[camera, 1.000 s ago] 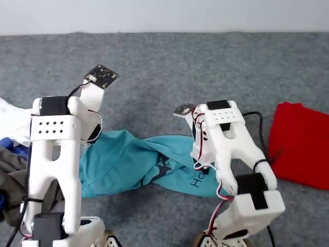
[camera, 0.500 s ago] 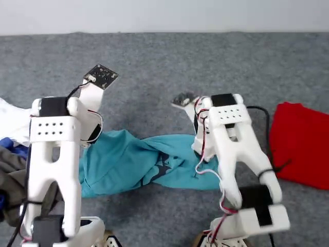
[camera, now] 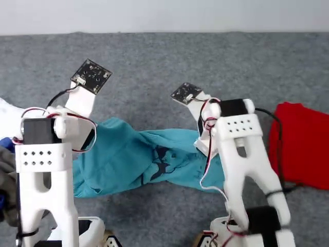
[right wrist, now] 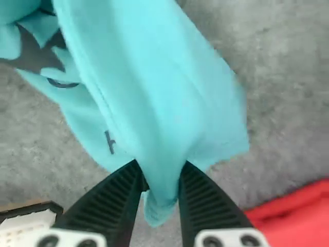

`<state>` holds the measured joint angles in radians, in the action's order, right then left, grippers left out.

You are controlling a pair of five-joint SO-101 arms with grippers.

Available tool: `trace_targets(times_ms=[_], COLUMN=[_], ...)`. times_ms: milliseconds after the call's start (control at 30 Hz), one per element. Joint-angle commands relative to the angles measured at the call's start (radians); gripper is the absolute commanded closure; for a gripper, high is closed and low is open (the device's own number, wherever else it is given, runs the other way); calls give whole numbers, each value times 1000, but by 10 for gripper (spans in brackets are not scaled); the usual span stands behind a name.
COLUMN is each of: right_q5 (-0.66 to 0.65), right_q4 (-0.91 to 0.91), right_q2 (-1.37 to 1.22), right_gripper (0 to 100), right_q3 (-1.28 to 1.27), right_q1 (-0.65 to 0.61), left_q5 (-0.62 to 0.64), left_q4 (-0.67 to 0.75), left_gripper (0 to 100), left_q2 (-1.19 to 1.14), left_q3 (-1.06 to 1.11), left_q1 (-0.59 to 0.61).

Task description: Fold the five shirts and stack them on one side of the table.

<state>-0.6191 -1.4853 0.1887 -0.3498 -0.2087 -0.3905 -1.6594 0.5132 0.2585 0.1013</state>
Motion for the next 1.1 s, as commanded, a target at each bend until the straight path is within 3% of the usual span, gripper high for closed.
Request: trace_targets(times_ms=[0,233,467,567,733,1067], right_q5=[18,63,58,23,5,-51], right_q4=[79,-44,-45,-51,-110,-102], right_q2=[-101,-205,-216,-203,-94,170], right_gripper=[912,913,924,991,987,987], right_q3=[5,94,92,98,187,569], right_q1=[10,-13,-13,-12,8,139], left_q5=[8,8,9,9,9,121], left_q4=[-15,-37,-29,-29,-31,-26], left_gripper=[985,985,985,985,985,985], left_q2=[35,37,35,35,38,54], left_q3=[-4,-4,-4,-4,-19,-380], left_q1=[-5,-5,-5,-5,-5,0])
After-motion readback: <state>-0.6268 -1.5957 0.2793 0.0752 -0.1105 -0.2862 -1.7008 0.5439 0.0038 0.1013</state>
